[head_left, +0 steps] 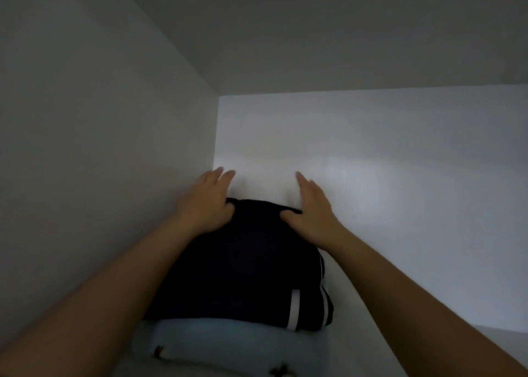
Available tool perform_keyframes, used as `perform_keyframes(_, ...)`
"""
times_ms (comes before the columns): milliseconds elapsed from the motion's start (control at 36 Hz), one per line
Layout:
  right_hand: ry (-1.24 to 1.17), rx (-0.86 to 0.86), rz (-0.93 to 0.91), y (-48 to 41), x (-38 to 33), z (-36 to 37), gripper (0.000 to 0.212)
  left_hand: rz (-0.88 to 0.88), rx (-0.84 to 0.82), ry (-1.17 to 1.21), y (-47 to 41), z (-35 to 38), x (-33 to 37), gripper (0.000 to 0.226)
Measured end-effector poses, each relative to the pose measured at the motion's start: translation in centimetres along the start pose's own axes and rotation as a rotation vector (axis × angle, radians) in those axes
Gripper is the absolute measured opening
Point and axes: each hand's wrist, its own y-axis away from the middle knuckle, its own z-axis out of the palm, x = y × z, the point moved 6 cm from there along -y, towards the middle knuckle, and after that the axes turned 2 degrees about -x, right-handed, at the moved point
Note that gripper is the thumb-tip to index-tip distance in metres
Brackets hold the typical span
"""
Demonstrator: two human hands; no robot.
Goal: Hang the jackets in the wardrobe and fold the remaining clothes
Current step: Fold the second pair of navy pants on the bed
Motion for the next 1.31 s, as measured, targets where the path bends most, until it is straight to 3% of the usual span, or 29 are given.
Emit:
perform_keyframes(56,0.162,-0.155,-0.107,-0.7,-1.1,1.8,0.079,0.096,-0.131,-0.017,-0.4,1.8,1.6,0.066)
perform_keyframes(139,0.395,-0.549,0.017,-0.2,0.4,6.6,0.076,0.016,-0.498,-0.128,0.2,6.8,1.3,0.066)
perform_keyframes(194,0.437,-0.624,0.081,0.1,1.6,7.8,0.075,-0.039,-0.570,-0.161,0.6,8.1,0.7,0.068)
perform_keyframes(333,0.467,-0.388,0.060,-0.2,1.5,6.2,0.080,-0.060,-0.434,-0.137,1.1,7.5,1.0,0.066)
perform_keyframes(444,0.523,-0.515,0.099,0.6,1.5,6.6,0.076,-0.005,-0.191,-0.165,1.4,5.5,1.9,0.062)
perform_keyframes(500,0.502,-0.366,0.048,0.2,0.8,5.5,0.078,0.016,-0.021,-0.163,1.2,4.1,2.3,0.061)
perform_keyframes(528,0.500,-0.304,0.017,-0.1,0.4,5.0,0.078,0.012,-0.014,-0.160,1.1,4.1,2.3,0.062)
perform_keyframes(583,0.507,-0.364,0.000,0.0,0.3,5.1,0.079,-0.031,-0.217,-0.158,1.2,5.4,1.8,0.065)
perform_keyframes(639,0.494,-0.580,0.075,0.7,0.8,6.3,0.078,-0.099,-0.468,-0.124,1.6,7.3,1.1,0.066)
perform_keyframes(694,0.472,-0.679,0.127,1.1,1.3,7.1,0.076,-0.113,-0.524,-0.100,1.6,8.0,0.8,0.067)
perform_keyframes(778,0.469,-0.669,0.129,1.1,1.3,7.2,0.075,-0.112,-0.521,-0.115,1.5,8.2,0.8,0.068)
perform_keyframes(861,0.353,-0.609,0.124,1.7,0.8,6.6,0.070,-0.118,-0.536,-0.124,1.7,7.9,0.9,0.069)
perform_keyframes(972,-0.108,-0.273,0.131,3.8,0.6,3.8,0.038,-0.153,-0.558,-0.153,2.3,7.4,1.2,0.072)
perform_keyframes(1028,-0.254,-0.177,0.187,6.0,1.3,2.3,0.033,-0.216,-0.593,-0.177,2.9,6.9,1.2,0.077)
perform_keyframes(1167,-0.005,-0.244,0.108,12.6,1.6,-0.8,0.041,-0.331,-0.649,-0.186,5.3,4.7,1.9,0.090)
perform_keyframes(1306,0.270,-0.430,0.189,20.2,3.1,-3.6,0.054,-0.225,-0.654,-0.119,8.2,2.5,5.2,0.083)
